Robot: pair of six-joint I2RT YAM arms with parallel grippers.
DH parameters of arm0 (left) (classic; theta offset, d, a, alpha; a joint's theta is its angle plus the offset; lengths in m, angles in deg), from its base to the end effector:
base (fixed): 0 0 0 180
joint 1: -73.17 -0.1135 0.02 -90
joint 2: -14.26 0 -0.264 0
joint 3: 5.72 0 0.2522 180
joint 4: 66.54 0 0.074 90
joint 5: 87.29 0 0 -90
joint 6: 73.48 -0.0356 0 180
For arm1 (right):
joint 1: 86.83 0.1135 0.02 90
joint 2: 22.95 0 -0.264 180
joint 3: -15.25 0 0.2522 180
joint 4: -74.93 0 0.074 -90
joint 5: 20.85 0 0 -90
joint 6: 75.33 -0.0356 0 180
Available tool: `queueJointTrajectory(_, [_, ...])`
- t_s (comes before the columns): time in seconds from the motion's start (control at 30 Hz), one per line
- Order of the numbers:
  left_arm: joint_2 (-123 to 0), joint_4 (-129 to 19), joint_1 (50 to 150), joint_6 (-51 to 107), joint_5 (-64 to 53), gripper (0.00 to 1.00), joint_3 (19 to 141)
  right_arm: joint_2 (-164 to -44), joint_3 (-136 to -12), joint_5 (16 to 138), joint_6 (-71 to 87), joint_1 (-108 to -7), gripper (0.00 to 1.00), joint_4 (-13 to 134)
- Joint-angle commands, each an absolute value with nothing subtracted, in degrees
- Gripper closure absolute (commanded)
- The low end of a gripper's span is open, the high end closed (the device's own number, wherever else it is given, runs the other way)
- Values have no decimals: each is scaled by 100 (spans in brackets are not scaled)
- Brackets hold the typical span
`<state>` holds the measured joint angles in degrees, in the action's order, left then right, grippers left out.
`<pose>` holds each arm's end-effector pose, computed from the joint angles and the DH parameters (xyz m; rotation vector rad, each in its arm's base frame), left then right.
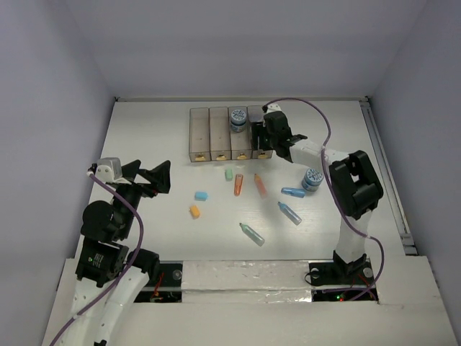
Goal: Sort the stationery into containers
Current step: Place the stationery in the storage box.
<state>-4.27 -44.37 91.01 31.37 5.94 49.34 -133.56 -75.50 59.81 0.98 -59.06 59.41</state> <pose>0.0753 -0.0221 0.3747 -0.0136 1.3340 -0.4473 0.3912 0.1995 0.2117 -0.1764 2.1813 0.2326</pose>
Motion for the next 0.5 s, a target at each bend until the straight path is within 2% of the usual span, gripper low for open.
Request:
queueJointTrajectory(0.0, [-482,-4750,9057,3102,526,1,5032,-13369,-7875,5826,184,-5932,27,6257])
queueJointTrajectory(0.13, [-482,-4750,9057,3111,526,1,5041,-13291,-7867,5782,175,-5932,16,6257])
queueJointTrajectory(0.2, [-490,-4759,9057,3102,517,1,5041,-13212,-7796,5773,158,-5932,3,6292])
queueJointTrajectory(0.3, [-490,-4768,9057,3102,509,1,5041,-12957,-7656,5738,140,-5932,0,6380])
queueJointTrajectory(0.47, [-455,-4768,9057,3111,500,1,5032,-12290,-7208,5466,61,-5932,0,6565])
